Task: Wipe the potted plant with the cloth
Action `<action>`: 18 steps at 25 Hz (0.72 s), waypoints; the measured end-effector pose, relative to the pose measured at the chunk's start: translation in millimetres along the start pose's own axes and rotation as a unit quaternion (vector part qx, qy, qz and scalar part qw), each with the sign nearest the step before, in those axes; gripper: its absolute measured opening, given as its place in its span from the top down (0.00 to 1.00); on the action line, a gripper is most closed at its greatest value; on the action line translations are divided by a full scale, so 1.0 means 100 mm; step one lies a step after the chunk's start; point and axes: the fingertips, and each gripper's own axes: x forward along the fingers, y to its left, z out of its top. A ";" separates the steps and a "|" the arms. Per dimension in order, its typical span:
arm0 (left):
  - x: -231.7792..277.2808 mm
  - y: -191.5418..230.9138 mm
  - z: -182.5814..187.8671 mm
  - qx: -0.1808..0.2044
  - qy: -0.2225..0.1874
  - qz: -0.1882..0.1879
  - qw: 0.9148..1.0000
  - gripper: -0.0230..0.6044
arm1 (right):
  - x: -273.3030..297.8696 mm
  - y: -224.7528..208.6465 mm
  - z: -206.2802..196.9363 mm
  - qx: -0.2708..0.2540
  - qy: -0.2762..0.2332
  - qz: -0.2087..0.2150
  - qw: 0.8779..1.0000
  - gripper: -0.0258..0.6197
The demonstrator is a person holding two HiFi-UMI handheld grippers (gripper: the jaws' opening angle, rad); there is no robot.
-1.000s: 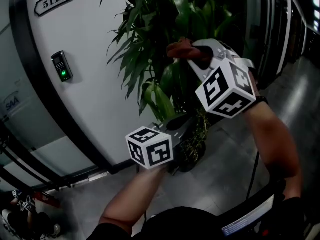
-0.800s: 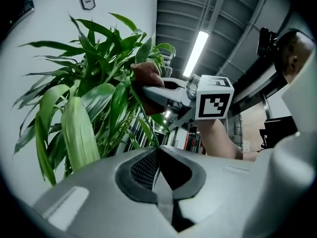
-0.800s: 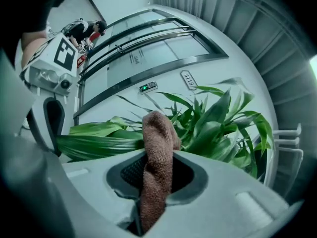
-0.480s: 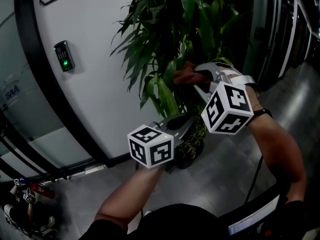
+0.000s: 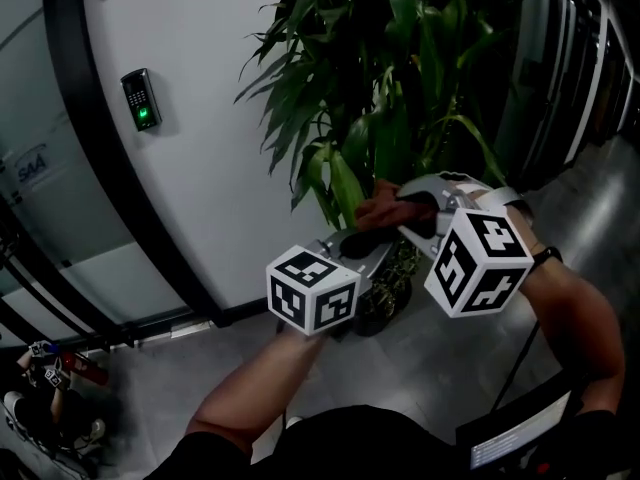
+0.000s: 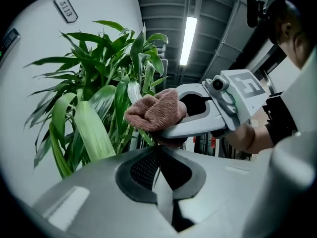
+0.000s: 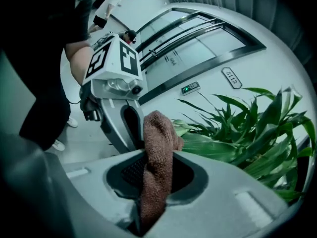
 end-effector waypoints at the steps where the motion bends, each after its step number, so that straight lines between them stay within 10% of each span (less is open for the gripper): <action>1: 0.00 0.00 -0.01 0.002 0.001 -0.001 1.000 0.94 | -0.02 0.06 0.02 0.008 -0.006 0.017 1.000 0.86; 10: -0.05 -0.05 -0.08 0.014 0.008 -0.009 1.000 0.94 | -0.08 0.32 0.10 0.055 -0.031 0.106 0.992 0.86; 18: -0.12 -0.03 -0.04 -0.023 -0.009 -0.021 0.999 0.94 | -0.37 -0.45 0.24 0.061 -0.083 -0.045 0.994 0.86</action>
